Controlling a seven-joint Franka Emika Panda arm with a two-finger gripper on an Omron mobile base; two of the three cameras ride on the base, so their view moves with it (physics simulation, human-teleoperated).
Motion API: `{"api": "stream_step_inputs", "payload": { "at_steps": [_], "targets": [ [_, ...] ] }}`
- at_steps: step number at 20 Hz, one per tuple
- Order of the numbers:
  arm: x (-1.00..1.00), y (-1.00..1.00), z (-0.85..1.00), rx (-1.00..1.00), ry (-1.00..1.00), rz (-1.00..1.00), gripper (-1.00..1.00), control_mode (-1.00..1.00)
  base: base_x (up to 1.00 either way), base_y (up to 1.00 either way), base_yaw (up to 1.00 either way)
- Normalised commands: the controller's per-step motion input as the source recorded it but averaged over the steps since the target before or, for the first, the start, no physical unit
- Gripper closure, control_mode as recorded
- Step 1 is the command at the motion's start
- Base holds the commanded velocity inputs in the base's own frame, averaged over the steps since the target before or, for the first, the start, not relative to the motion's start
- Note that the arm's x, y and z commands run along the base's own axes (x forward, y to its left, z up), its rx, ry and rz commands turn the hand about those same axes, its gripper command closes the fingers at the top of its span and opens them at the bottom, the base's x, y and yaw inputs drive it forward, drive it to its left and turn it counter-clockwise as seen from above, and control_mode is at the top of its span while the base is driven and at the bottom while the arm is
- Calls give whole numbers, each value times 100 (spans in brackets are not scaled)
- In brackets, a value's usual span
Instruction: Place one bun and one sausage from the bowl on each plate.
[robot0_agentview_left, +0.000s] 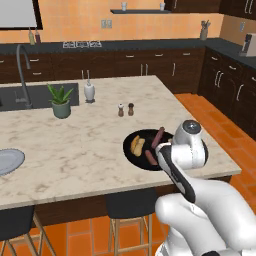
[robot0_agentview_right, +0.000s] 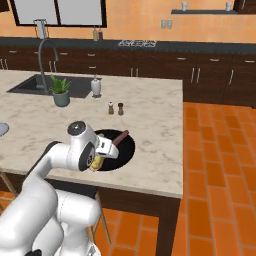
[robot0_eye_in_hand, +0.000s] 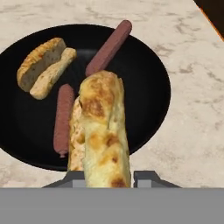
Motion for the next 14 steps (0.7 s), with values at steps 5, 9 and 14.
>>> {"api": "stream_step_inputs", "payload": {
  "at_steps": [5, 9, 14],
  "targets": [
    [0, 0, 0, 0, 0, 0, 100, 100, 0, 23, 0],
    [0, 0, 0, 0, 0, 0, 100, 100, 0, 95, 0],
    [0, 0, 0, 0, 0, 0, 100, 100, 1, 100, 0]
  ]
}}
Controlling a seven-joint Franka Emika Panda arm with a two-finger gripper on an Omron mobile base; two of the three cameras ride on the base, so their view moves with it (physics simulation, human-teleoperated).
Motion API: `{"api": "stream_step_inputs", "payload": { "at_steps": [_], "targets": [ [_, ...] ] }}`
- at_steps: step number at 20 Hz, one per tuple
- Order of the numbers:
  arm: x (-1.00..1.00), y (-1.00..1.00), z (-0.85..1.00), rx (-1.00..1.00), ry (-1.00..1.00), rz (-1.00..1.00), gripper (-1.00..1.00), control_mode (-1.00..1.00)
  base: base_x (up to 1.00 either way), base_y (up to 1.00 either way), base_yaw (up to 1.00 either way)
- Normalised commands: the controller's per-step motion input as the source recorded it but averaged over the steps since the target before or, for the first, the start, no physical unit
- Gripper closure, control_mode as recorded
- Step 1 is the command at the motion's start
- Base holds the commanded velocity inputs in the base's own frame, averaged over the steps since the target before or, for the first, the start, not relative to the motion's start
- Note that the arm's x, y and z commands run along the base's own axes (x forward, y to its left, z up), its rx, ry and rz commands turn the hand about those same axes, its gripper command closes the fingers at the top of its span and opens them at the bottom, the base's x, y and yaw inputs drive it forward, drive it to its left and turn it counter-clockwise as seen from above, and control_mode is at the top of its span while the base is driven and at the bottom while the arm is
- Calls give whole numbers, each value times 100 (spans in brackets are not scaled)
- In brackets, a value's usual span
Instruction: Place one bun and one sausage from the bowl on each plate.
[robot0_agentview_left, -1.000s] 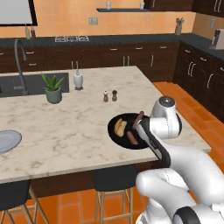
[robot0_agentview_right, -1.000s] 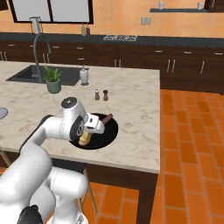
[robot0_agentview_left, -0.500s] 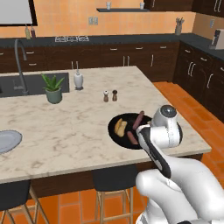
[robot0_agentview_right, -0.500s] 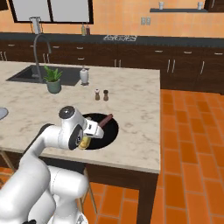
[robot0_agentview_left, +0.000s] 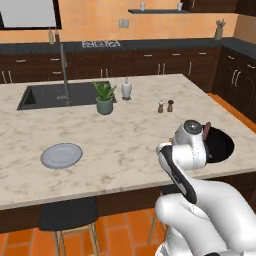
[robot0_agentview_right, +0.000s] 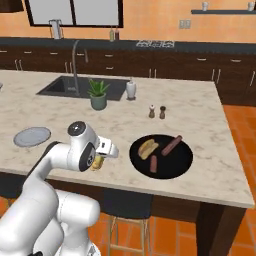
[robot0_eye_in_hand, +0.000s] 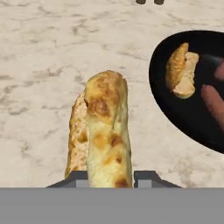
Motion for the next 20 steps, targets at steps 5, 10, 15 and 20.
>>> {"api": "stream_step_inputs", "payload": {
  "at_steps": [5, 10, 15, 20],
  "targets": [
    [0, 0, 0, 0, 0, 0, 100, 100, 4, 100, 0],
    [0, 0, 0, 0, 0, 0, 100, 100, 7, 95, 0],
    [0, 0, 0, 0, 0, 0, 100, 100, 25, 73, 1],
    [0, 0, 0, 0, 0, 0, 100, 100, 41, 61, 3]
  ]
}}
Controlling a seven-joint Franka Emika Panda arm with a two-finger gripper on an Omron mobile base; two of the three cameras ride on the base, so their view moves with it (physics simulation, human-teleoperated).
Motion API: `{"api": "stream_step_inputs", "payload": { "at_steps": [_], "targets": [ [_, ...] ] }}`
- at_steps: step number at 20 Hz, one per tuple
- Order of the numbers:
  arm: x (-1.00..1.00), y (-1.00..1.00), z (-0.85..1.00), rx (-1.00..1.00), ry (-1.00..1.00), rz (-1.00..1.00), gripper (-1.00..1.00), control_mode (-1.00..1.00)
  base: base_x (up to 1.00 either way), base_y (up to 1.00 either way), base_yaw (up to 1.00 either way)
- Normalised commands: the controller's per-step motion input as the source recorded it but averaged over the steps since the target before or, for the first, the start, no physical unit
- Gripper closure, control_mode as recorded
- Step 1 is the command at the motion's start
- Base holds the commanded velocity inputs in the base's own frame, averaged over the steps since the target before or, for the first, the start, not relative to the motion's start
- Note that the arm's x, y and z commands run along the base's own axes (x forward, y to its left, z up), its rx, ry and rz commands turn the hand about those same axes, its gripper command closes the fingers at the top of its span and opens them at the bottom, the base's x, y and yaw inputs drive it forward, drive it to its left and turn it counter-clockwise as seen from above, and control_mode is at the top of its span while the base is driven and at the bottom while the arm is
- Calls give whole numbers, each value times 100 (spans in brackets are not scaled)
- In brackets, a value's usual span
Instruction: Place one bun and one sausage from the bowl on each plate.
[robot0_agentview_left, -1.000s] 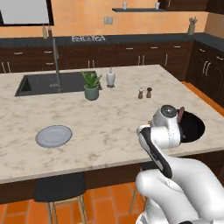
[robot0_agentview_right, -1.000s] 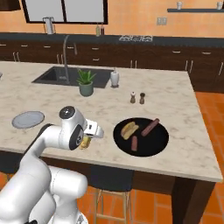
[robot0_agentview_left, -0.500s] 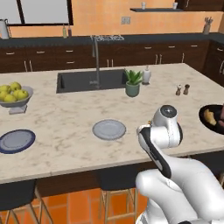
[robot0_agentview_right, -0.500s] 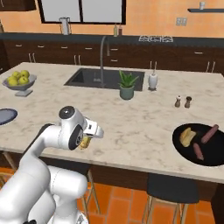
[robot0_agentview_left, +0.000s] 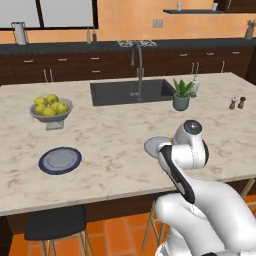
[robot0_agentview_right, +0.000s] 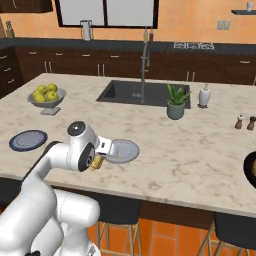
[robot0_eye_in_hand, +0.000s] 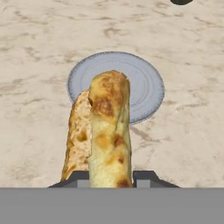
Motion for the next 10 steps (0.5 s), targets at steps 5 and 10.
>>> {"api": "stream_step_inputs", "payload": {
  "at_steps": [5, 10],
  "targets": [
    [0, 0, 0, 0, 0, 0, 100, 100, 59, 11, 0],
    [66, -1, 0, 0, 5, 3, 100, -100, 0, 0, 0]
  ]
}}
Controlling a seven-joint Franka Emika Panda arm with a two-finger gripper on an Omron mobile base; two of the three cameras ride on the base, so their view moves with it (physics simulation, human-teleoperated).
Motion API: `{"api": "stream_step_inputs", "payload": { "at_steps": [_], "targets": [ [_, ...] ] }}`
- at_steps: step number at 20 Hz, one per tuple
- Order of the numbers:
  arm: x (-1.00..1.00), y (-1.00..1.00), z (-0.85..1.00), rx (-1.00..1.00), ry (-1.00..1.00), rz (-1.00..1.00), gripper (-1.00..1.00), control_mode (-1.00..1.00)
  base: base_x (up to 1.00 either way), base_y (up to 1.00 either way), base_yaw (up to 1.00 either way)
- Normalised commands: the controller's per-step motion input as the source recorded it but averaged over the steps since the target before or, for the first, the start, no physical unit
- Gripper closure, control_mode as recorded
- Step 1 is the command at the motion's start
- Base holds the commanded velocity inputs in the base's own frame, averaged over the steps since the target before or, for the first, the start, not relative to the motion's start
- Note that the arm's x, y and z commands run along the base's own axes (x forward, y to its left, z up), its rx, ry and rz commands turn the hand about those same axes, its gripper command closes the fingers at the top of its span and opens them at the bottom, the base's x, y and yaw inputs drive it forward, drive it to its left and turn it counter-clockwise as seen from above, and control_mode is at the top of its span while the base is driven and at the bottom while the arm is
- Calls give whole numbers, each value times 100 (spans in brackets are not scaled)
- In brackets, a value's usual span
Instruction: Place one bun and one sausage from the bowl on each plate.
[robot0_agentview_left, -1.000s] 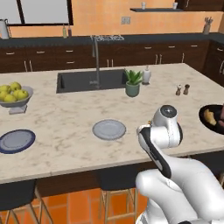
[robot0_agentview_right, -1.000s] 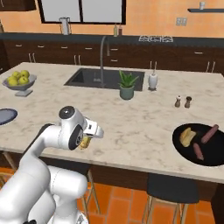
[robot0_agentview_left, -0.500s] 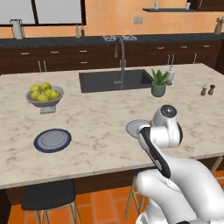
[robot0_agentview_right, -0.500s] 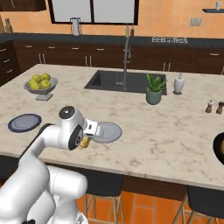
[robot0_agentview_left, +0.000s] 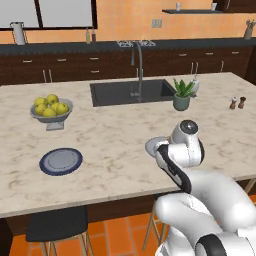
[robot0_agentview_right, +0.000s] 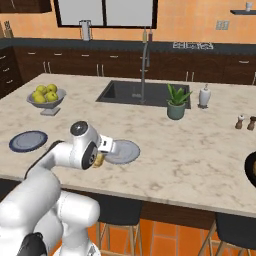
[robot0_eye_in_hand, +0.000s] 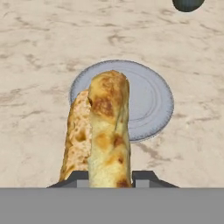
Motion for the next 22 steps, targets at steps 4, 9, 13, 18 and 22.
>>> {"api": "stream_step_inputs", "payload": {
  "at_steps": [4, 9, 13, 18, 22],
  "targets": [
    [100, -8, 0, 4, 19, 1, 100, -100, 0, 0, 0],
    [86, -1, 2, 2, 7, 3, 100, -100, 0, 0, 0],
    [42, 0, -16, 0, -7, 1, 100, -100, 0, 0, 0],
    [10, 0, -51, 0, -16, 0, 100, -100, 0, 0, 0],
    [3, -3, -9, 0, -1, 0, 100, -100, 0, 0, 0]
  ]
}}
